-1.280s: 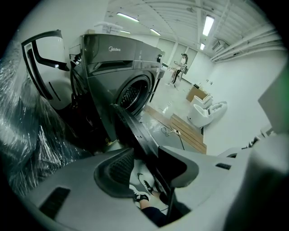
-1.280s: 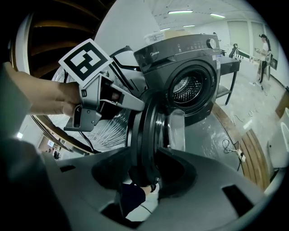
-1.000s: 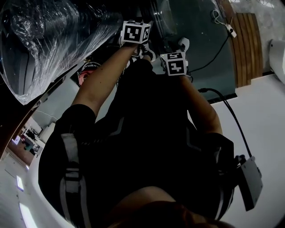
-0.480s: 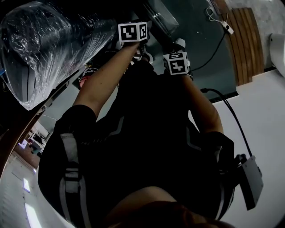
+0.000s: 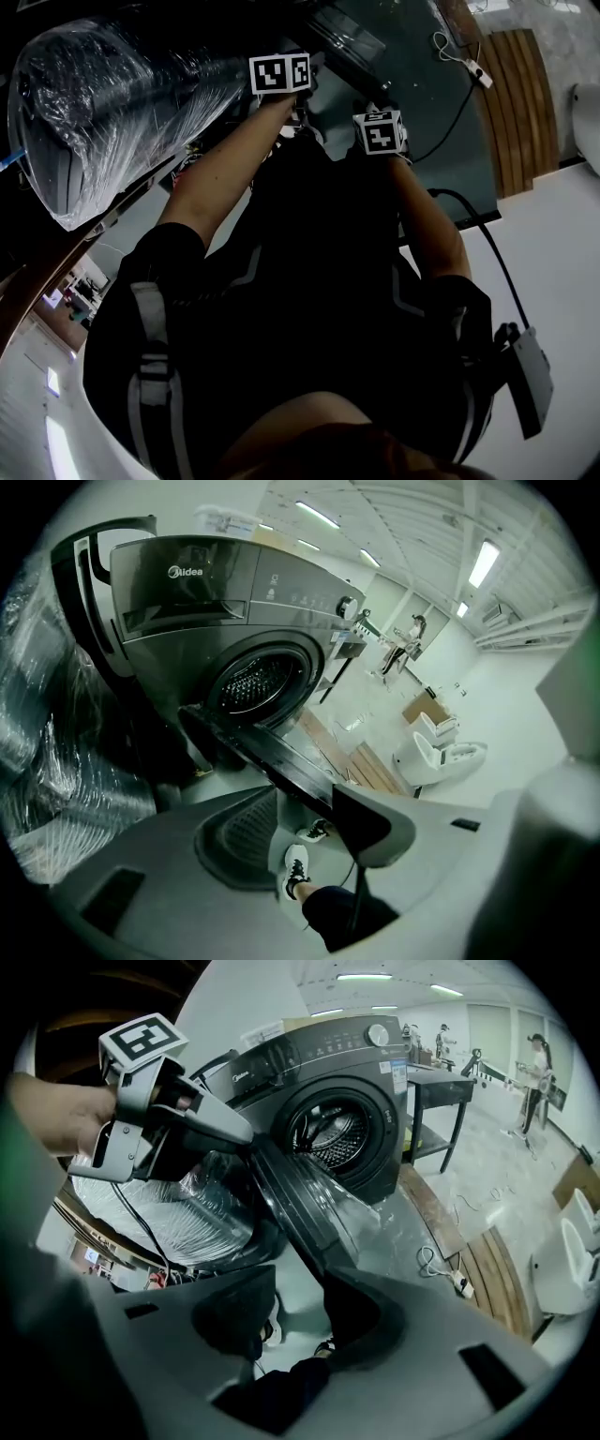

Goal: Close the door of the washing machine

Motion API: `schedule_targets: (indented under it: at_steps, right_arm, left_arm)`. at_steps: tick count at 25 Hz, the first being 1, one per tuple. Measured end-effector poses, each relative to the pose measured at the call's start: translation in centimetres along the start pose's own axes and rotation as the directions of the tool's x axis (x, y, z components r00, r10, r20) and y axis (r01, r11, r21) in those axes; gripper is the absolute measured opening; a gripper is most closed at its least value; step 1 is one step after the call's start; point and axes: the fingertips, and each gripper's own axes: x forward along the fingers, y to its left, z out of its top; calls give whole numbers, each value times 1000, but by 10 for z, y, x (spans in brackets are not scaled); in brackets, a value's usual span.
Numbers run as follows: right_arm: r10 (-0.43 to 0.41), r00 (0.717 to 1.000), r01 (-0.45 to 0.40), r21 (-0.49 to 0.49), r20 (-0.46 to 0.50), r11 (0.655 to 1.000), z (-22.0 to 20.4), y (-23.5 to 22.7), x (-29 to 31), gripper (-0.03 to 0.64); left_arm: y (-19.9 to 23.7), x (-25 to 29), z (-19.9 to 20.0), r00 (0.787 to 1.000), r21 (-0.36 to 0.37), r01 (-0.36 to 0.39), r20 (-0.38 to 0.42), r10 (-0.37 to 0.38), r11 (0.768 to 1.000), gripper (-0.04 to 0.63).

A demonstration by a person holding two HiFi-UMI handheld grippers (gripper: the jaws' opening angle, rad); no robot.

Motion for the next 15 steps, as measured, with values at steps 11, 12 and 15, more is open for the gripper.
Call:
schedule_targets:
  at_steps: [11, 12, 15]
  right_arm:
    - [-25, 999, 25, -17, 22, 1000, 37, -82, -10, 163]
    - [-30, 999, 30, -10, 26, 1000, 41, -88, -9, 163]
    - [-55, 998, 55, 19, 31, 998, 49, -103, -8, 163]
  left_arm:
    - [-59, 2, 59, 991, 316, 86, 70, -113, 945, 187]
    - [-61, 4, 62, 995, 411, 52, 56, -82, 910, 187]
    - [-59, 14, 66, 1000, 714, -16, 12, 11, 700, 187]
